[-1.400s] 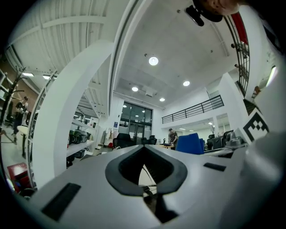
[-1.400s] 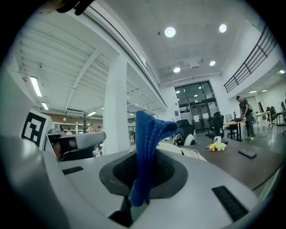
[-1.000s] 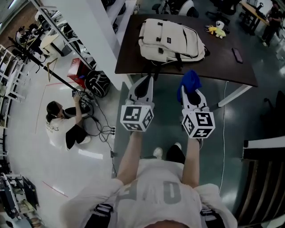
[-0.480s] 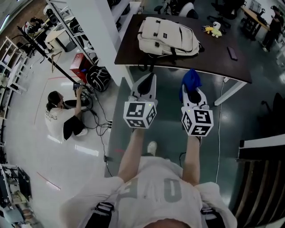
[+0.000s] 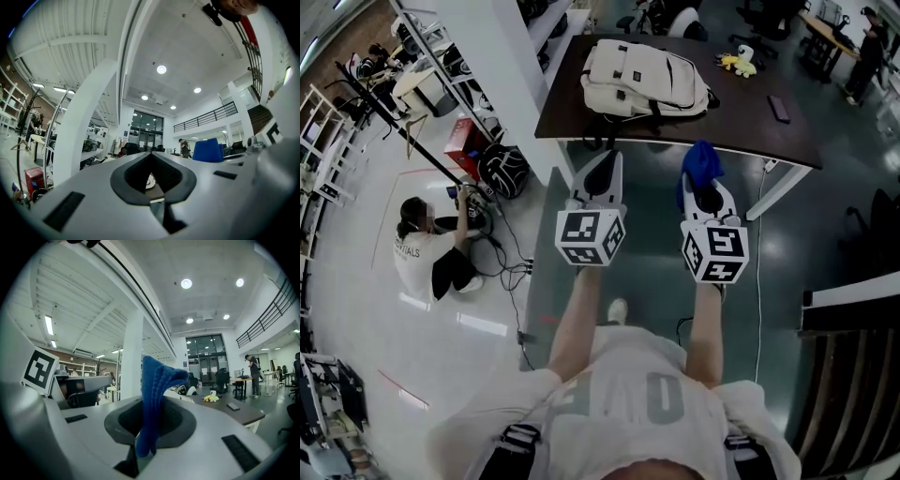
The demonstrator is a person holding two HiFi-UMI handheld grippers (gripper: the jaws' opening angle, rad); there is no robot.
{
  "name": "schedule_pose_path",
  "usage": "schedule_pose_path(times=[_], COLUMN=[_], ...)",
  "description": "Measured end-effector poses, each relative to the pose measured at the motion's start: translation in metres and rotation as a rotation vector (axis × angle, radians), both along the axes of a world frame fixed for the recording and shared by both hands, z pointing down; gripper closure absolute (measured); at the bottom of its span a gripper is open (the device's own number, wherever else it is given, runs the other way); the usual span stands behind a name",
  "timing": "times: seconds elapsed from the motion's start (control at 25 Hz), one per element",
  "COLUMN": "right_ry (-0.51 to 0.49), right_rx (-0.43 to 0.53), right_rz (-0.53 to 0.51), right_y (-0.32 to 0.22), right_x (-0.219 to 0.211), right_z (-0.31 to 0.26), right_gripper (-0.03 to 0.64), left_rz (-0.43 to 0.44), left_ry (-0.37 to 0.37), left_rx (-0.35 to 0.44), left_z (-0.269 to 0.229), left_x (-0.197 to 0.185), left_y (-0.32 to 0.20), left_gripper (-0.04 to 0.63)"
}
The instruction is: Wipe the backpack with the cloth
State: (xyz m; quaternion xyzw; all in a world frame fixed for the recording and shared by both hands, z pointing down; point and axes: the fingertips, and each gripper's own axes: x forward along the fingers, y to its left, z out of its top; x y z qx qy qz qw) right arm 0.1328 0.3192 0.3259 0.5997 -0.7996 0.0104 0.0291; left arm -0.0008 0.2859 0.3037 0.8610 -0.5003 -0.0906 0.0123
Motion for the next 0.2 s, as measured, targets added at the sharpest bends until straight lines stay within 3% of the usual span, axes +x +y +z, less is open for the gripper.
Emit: schedule_pose_path(times=[0.2], right_ry=[0.009], right_rx=[0.002], right_rz=[0.004], right_y=[0.0012], right_x=[0.0020], right_z=[-0.0057], right_gripper=[0.578], left_rz=[0.017], left_ry=[-0.012], left_rx=[0.007], left_z=[-0.0055], left_x=[0.0076], left_y=[0.0025], left_gripper=[0.592])
